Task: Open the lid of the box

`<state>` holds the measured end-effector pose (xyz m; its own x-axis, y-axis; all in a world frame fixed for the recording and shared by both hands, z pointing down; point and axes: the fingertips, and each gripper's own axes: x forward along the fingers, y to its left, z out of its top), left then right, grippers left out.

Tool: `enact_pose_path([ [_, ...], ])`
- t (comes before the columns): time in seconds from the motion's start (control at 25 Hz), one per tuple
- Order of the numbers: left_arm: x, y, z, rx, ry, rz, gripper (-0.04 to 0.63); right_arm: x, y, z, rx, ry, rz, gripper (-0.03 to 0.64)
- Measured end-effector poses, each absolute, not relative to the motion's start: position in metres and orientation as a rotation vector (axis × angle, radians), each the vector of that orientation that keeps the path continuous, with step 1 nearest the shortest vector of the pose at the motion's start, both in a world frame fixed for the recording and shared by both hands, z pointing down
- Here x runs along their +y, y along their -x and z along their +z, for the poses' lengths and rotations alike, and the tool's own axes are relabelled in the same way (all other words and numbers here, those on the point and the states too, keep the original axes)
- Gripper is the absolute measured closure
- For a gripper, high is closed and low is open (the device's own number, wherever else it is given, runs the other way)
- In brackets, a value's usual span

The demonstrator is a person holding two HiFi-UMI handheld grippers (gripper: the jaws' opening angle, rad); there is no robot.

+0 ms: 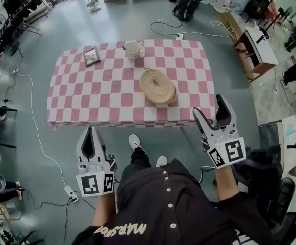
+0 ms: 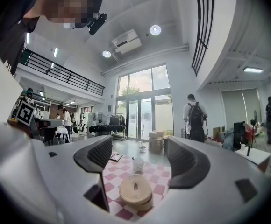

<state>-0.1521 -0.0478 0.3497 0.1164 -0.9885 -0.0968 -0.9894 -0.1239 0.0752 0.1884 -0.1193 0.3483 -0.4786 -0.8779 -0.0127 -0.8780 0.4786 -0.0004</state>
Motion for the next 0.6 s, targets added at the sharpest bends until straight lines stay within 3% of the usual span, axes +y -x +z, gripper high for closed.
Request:
enact_pose_path([
  [0.6,-0.15,0.227,0.336,2.047,2.294,0.218,0.589,-0.231,-0.107,0.355,2.743,1.598,-0.014,0.259],
])
